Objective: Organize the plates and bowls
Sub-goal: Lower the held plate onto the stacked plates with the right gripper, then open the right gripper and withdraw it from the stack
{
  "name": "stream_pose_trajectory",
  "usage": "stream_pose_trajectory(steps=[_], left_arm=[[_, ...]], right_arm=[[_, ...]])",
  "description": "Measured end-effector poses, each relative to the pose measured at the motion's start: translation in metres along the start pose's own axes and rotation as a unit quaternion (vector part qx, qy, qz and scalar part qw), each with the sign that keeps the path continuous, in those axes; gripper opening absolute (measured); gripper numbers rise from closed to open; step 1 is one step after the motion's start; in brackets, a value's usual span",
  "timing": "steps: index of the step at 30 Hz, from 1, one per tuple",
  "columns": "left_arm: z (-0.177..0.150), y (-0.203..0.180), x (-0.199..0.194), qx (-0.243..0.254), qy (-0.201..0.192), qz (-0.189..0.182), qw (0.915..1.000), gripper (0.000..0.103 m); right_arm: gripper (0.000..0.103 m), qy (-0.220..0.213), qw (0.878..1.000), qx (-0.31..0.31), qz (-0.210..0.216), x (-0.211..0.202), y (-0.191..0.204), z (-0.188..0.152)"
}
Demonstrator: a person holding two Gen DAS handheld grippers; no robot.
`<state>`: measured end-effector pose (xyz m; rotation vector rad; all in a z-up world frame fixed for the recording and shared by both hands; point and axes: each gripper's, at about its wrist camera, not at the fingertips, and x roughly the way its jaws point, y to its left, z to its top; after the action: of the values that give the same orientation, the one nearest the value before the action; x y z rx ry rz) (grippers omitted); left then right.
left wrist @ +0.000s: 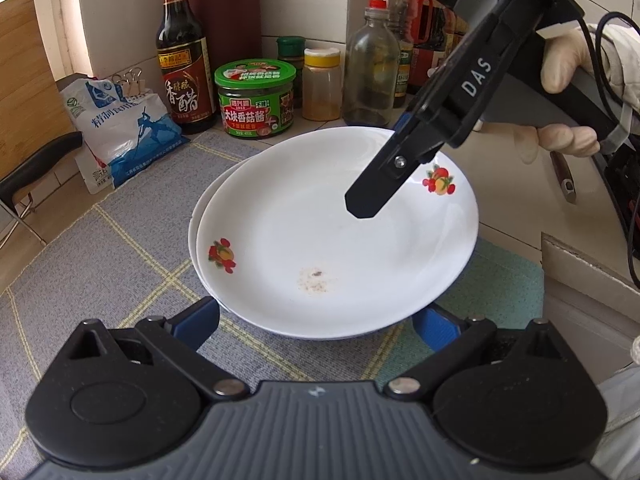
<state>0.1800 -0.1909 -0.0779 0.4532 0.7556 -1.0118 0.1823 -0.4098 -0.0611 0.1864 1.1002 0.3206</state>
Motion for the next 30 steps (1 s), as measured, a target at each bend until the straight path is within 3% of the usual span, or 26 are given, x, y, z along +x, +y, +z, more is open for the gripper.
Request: stream_pose_trajectory(steps=[23,30], left_arm=[[-0.01,-0.002,-0.006,0.007,-0.02,0.022,0.9995,0.102],[-0.014,-0.002,-0.02,0.007,-0.061,0.045,0.9971,0.102]], right_arm=[[0.103,-0.006,0.996,-0.045,-0.079,-0.006,0.022,-0.019],[0.103,-0.028,0.991,-0.065,-0.116,-0.009,0.029,-0.028]])
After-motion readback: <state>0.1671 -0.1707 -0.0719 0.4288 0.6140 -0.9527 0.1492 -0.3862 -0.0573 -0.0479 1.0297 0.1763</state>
